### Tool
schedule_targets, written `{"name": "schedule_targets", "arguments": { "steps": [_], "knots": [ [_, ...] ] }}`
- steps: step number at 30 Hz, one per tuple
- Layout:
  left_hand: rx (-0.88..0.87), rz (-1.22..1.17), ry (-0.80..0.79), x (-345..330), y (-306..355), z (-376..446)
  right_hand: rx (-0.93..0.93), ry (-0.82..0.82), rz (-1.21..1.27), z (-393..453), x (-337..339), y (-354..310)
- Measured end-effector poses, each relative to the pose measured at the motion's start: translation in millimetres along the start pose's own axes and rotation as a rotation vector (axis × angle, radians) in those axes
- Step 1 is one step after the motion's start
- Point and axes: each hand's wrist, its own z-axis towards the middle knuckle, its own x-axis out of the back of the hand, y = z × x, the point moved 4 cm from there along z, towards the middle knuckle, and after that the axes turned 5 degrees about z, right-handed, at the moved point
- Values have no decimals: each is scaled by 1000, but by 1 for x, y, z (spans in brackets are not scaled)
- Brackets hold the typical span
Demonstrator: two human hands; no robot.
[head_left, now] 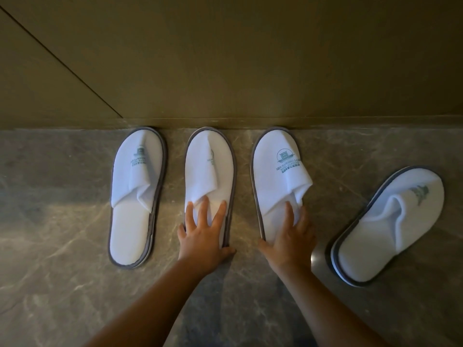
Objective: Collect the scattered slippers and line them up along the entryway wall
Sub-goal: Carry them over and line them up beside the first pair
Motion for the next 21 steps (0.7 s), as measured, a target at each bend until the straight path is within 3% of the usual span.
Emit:
{"name": "schedule_targets", "arguments": {
  "steps": [21],
  "knots": [
    [57,65,-10,5,5,-7,24,12,31,2,8,3]
  ]
}}
